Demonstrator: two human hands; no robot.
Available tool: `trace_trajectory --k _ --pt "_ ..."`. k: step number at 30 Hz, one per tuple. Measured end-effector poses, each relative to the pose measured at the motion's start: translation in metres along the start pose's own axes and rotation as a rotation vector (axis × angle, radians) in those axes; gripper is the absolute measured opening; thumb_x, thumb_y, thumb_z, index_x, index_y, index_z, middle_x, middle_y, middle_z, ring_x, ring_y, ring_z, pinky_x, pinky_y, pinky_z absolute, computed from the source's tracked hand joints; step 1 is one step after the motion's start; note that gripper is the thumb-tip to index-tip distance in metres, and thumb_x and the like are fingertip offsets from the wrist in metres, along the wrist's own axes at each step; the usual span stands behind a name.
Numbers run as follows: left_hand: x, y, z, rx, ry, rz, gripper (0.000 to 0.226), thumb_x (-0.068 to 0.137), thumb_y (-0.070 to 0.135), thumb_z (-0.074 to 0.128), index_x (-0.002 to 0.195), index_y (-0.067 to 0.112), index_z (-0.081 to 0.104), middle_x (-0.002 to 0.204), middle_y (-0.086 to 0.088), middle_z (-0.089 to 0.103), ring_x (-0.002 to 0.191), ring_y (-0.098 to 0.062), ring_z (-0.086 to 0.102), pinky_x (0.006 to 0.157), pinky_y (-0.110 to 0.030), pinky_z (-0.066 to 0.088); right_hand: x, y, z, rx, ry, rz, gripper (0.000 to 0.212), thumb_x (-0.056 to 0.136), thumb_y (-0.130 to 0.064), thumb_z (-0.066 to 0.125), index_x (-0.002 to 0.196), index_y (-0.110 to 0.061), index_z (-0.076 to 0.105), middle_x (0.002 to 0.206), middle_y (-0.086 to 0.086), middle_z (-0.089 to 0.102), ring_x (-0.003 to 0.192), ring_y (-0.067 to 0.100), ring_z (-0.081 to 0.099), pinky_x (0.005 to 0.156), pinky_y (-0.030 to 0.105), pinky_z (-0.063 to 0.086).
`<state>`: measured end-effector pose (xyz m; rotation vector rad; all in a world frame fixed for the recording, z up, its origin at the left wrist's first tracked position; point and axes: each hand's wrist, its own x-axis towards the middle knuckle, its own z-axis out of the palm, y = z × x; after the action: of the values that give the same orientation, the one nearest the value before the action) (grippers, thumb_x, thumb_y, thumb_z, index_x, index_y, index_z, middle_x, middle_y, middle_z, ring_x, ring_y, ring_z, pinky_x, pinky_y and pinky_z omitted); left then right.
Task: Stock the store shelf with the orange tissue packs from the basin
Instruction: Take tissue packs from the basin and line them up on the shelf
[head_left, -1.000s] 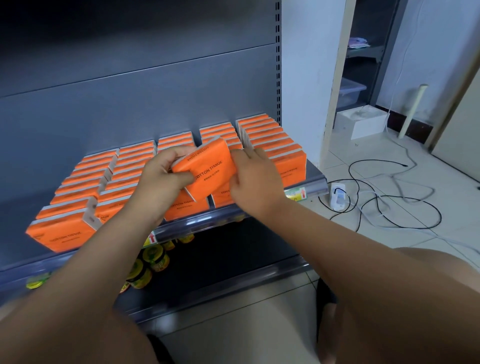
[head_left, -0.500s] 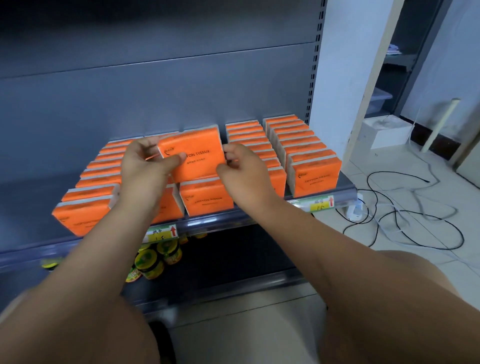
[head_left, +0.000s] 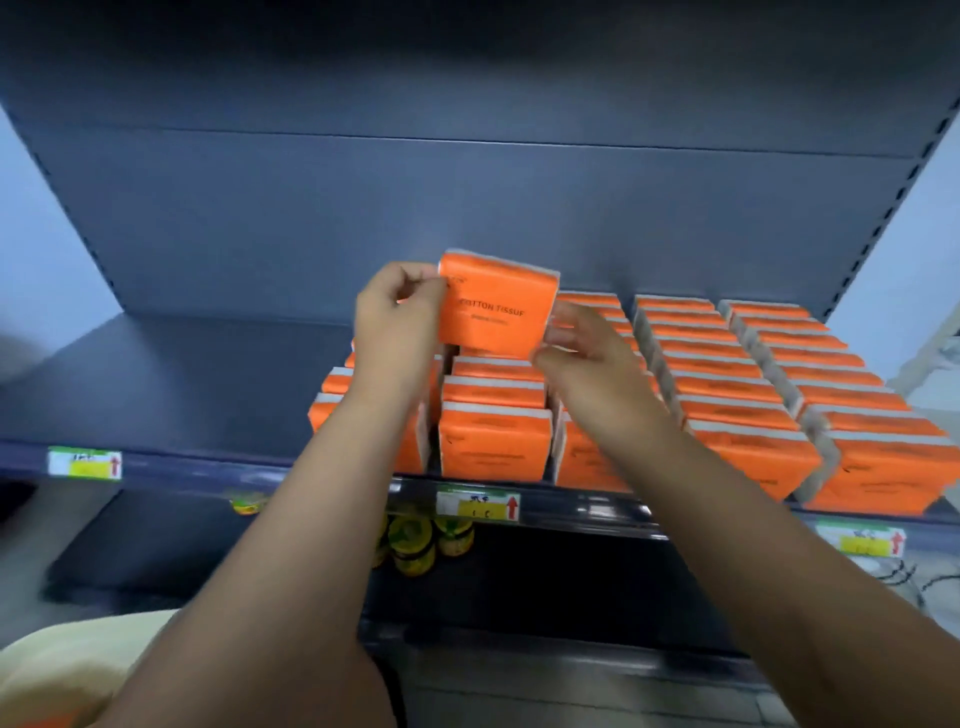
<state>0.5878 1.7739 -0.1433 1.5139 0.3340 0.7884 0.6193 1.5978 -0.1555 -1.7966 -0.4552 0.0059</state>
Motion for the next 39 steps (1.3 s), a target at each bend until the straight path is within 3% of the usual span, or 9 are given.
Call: trace_trajectory --k 4,9,22,25,27,30,34,36,39 --pt "0.04 0.001 -0.026 0.01 0.001 -0.052 0.012 0.081 0.037 0.063 0.077 0.028 0.07 0.084 0.004 0.07 0.093 -0.028 0.071 0.098 -0.054 0.055 0.053 -0.02 0.038 -0.073 -0.056 -0.048 0.027 0.08 -0.01 0.056 0.1 -0.015 0.072 0.079 0.007 0.071 0.064 0.028 0.061 0.061 0.04 0.044" --pt "0.088 -0.015 -0.054 0.064 -0.07 -0.099 0.037 0.1 0.044 0.058 0.098 0.011 0.073 0.095 0.001 0.07 0.094 -0.019 0.071 0.088 -0.034 0.051 0.117 -0.021 0.084 -0.101 -0.06 0.109 0.027 0.08 -0.019 0.062 0.106 -0.018 0.07 0.085 -0.001 0.072 0.07 0.015 0.063 0.069 0.032 0.048" --pt "0.16 -0.057 -0.042 0.097 -0.197 -0.24 0.041 0.102 0.062 0.046 0.104 0.03 0.072 0.103 0.016 0.075 0.084 0.007 0.071 0.077 -0.026 0.053 0.189 -0.008 0.109 -0.067 -0.142 0.282 0.014 0.093 -0.013 0.064 0.082 -0.02 0.062 0.086 0.002 0.065 0.078 0.013 0.062 0.098 0.043 0.053" --pt "0.166 -0.059 -0.035 0.14 -0.202 -0.26 0.04 0.103 0.063 0.04 0.094 0.034 0.066 0.088 0.025 0.07 0.069 0.016 0.066 0.069 -0.023 0.047 0.195 -0.005 0.111 -0.087 -0.147 0.288 0.011 0.092 -0.019 0.066 0.103 -0.021 0.064 0.099 0.002 0.065 0.093 0.015 0.063 0.103 0.044 0.052" --pt "0.167 -0.059 -0.032 0.168 -0.222 -0.278 0.04 0.105 0.062 0.038 0.089 0.035 0.062 0.07 0.03 0.069 0.06 0.017 0.064 0.061 -0.018 0.048 0.199 -0.003 0.112 -0.125 -0.16 0.288 0.041 0.092 -0.023 0.067 0.132 -0.018 0.059 0.105 0.0 0.064 0.098 0.016 0.062 0.091 0.036 0.053" --pt "0.165 -0.057 -0.032 0.19 -0.252 -0.289 0.039 0.105 0.062 0.036 0.089 0.037 0.061 0.063 0.034 0.066 0.059 0.017 0.064 0.056 -0.012 0.048 0.2 -0.003 0.112 -0.164 -0.159 0.272 0.039 0.094 -0.022 0.065 0.131 -0.017 0.056 0.11 0.003 0.065 0.09 0.011 0.06 0.078 0.029 0.05" --pt "0.162 -0.056 -0.035 0.207 -0.272 -0.287 0.038 0.104 0.063 0.038 0.089 0.037 0.06 0.063 0.034 0.066 0.059 0.016 0.064 0.047 -0.004 0.044 0.198 -0.001 0.112 -0.196 -0.166 0.261 0.042 0.093 -0.017 0.064 0.134 -0.008 0.059 0.126 0.018 0.064 0.111 0.028 0.064 0.094 0.039 0.051" --pt "0.161 -0.054 -0.035 0.226 -0.249 -0.296 0.039 0.102 0.067 0.041 0.093 0.035 0.063 0.074 0.03 0.07 0.072 0.012 0.068 0.063 -0.01 0.051 0.194 -0.001 0.11 -0.228 -0.162 0.247 0.042 0.092 -0.016 0.063 0.131 0.0 0.059 0.132 0.024 0.061 0.122 0.037 0.06 0.104 0.053 0.048" --pt "0.153 -0.046 -0.038 0.312 -0.155 -0.235 0.055 0.1 0.068 0.045 0.139 0.031 0.057 0.139 0.013 0.06 0.133 -0.011 0.055 0.112 -0.034 0.041 0.185 -0.006 0.105 -0.307 -0.14 0.226 0.045 0.092 -0.015 0.061 0.133 0.004 0.055 0.135 0.025 0.059 0.123 0.042 0.058 0.106 0.057 0.047"
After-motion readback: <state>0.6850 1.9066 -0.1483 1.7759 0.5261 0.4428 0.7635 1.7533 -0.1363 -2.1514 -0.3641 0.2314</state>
